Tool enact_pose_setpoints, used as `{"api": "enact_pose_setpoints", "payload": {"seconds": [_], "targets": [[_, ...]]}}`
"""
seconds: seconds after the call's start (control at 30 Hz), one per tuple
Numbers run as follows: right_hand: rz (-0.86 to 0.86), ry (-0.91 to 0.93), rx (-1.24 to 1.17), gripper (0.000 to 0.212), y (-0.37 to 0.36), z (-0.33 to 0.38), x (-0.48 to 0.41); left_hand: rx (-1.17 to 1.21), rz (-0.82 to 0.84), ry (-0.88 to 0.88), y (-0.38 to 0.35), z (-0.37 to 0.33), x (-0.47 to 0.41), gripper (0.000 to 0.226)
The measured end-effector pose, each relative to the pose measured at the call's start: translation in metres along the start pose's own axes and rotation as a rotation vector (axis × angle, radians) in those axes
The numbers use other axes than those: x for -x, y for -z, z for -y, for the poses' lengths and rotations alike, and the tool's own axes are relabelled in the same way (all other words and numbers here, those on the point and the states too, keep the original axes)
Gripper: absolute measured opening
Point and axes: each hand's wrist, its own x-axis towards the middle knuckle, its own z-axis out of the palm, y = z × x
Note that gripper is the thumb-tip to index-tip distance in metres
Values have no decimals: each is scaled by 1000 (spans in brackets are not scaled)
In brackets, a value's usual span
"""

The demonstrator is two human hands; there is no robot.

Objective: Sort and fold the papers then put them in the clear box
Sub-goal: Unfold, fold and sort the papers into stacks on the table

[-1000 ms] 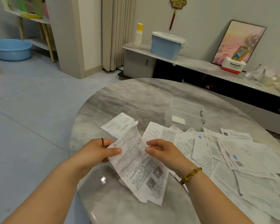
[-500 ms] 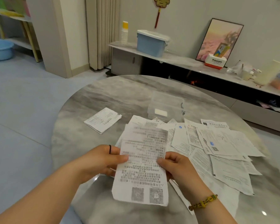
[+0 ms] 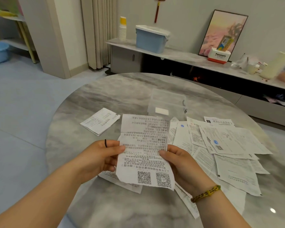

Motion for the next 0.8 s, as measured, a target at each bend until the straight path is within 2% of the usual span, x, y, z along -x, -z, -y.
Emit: {"api": "enact_pose_setpoints", "payload": {"seconds": [0.13, 0.27, 0.4, 0.5, 0.6, 0.73, 0.8], "targets": [[10, 2, -83, 23, -5, -2, -1, 106, 57, -16, 3, -4, 2, 13], [-5, 50, -107, 42, -7, -1, -1, 184, 25, -46, 5, -5, 1, 40], [-53, 86, -79, 41, -6, 0, 1, 187, 65, -67, 7, -5, 3, 23], [-87, 97, -13, 33, -7, 0, 1, 96, 70, -80, 10, -3, 2, 21], [-122, 114, 69, 34, -7, -1, 0, -77, 3, -76, 3, -1, 2, 4], [-175, 86, 106, 22, -7, -6, -4, -250, -153, -115, -4, 8, -4, 16], [-151, 10, 15, 26, -5, -8, -8, -299, -236, -154, -6, 11, -7, 23]]}}
